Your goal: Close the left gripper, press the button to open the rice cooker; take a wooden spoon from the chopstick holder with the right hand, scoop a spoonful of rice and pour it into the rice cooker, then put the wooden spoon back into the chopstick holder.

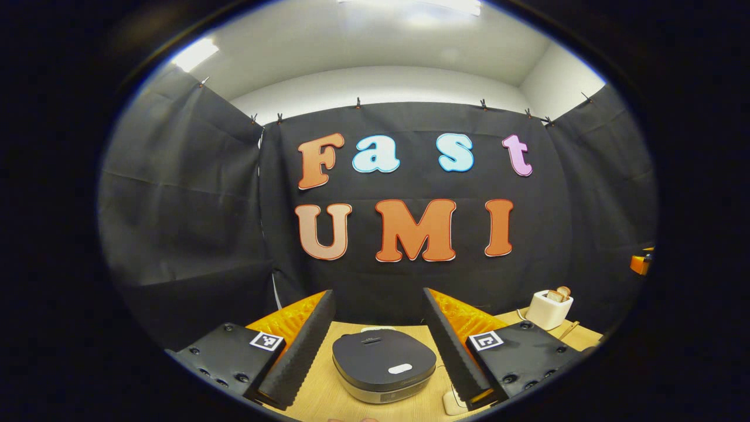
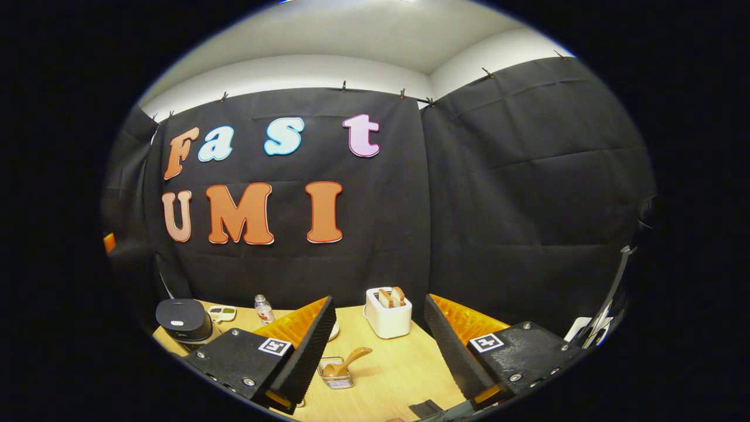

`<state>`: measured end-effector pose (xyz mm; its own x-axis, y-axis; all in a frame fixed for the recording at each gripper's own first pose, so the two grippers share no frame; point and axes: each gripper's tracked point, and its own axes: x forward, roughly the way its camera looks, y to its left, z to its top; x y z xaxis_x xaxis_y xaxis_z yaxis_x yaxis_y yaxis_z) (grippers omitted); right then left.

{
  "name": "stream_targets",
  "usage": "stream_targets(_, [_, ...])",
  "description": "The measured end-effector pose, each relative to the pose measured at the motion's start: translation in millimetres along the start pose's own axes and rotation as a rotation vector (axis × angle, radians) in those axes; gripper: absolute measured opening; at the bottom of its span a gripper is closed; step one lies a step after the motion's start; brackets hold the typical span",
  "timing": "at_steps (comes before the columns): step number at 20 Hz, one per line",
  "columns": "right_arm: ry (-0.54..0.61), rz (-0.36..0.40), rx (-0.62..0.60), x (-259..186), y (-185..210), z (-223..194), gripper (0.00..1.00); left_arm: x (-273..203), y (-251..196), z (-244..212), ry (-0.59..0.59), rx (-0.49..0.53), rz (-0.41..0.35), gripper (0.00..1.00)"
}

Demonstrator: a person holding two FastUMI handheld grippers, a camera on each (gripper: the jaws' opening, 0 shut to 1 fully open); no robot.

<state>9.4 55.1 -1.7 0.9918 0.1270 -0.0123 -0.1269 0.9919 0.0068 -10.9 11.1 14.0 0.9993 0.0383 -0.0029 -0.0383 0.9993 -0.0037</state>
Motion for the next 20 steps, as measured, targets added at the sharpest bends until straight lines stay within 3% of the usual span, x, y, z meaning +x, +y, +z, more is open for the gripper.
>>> stream_targets(5, [0.0,0.009,-0.014,4.7,4.5,1.1,0.95,1.7,-1.3,-9.1,0.034,-0.008,-0.014,0.99])
stream_targets(10, [0.007,0.03,-0.016,9.7,17.0,-1.5,0.95,1.8,-8.8,-19.9,0.057,0.009,-0.045,0.59])
stream_targets(11, [0.008,0.033,-0.021,10.7,19.5,-2.1,0.95,-0.7,-0.4,-16.0,0.059,0.02,-0.022,0.52])
stream_targets(14, [0.011,0.046,-0.028,10.0,25.9,-1.2,0.95,-1.6,0.6,-12.1,0.048,0.019,-0.019,0.08])
stream_targets(17, [0.017,0.049,-0.027,10.2,26.4,-2.7,0.95,-4.8,0.9,-19.4,0.067,0.006,-0.028,0.1])
stream_targets(20, [0.024,0.047,-0.018,10.0,25.7,-4.4,0.95,0.8,-9.5,-34.2,0.129,-0.021,-0.066,0.04])
